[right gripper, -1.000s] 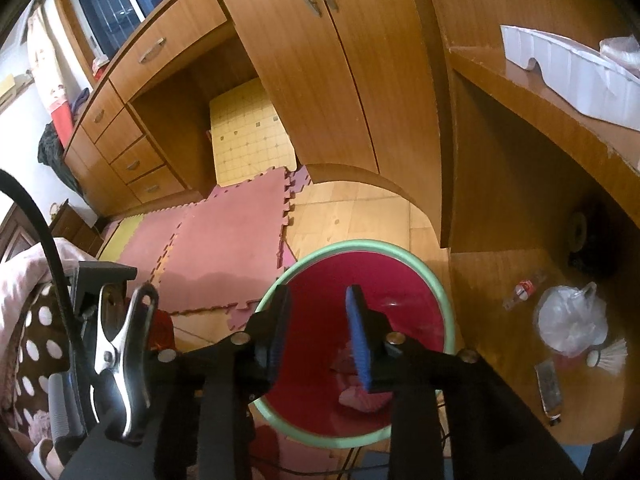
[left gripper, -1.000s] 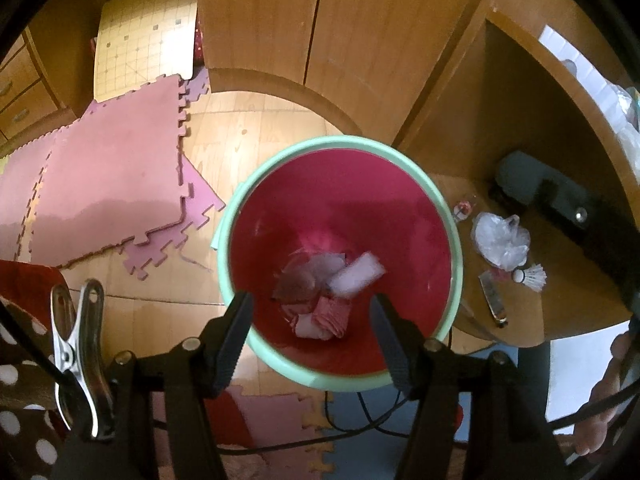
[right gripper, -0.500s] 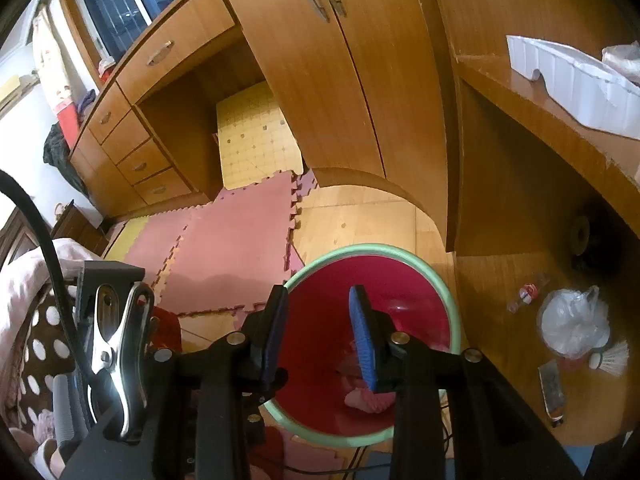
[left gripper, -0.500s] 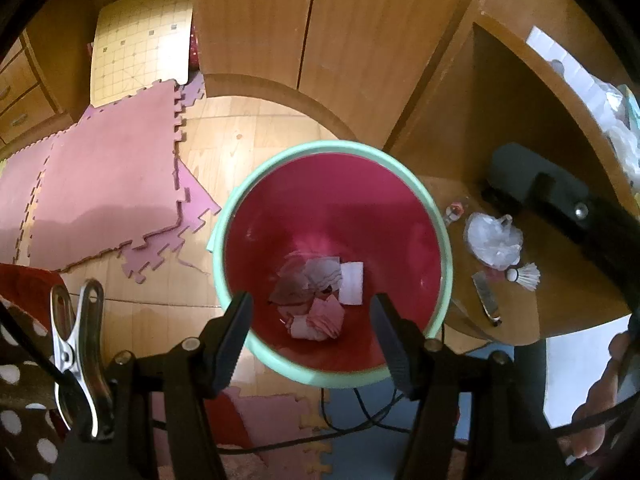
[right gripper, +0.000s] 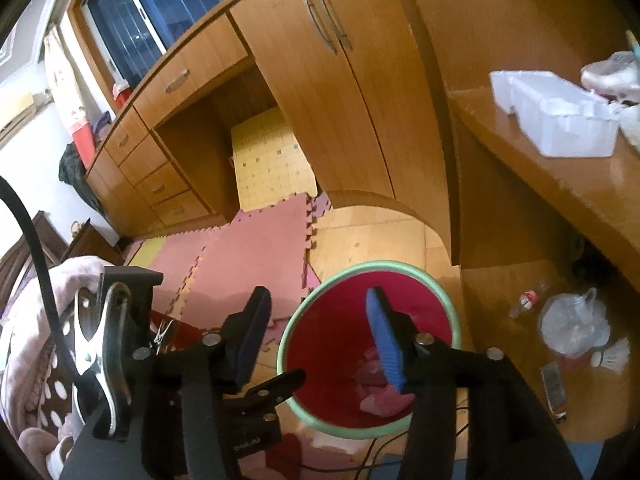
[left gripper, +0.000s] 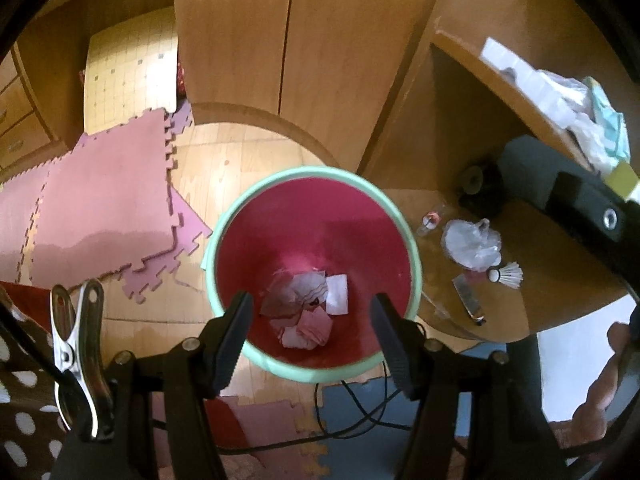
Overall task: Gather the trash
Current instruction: 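Move both open tools up from the bin to the shelf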
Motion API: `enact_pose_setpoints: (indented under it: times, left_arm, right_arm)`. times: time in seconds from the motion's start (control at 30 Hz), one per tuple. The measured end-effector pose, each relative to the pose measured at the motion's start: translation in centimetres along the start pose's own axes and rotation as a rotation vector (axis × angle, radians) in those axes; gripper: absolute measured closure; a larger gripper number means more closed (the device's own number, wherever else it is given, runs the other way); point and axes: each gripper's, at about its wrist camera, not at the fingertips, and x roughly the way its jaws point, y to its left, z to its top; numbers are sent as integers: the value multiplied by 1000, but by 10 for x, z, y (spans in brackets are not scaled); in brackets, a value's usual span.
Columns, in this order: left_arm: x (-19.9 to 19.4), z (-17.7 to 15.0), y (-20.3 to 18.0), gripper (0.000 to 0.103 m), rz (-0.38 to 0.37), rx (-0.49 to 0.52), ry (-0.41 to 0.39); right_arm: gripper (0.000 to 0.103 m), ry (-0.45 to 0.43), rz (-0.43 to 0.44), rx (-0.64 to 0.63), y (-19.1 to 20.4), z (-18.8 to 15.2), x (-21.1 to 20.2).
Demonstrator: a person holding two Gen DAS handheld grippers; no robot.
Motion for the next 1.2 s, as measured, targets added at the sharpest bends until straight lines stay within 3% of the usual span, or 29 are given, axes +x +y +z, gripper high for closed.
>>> enact_pose_setpoints:
  times: [0.3,0.63,1.2]
  left_arm:
    - [-22,-2,-21,35,-40,43,-6]
    - [-48,-2,-79,32,-124,145,-30]
    - [-62,11,-163,28,-267,211,-37]
  right_arm:
    - [44,-43,-56,28,-9,1,-51]
    - [44,-151,-150,61,-23,-2,-130]
    - [44,-291,-416,171,-109,-20,-234]
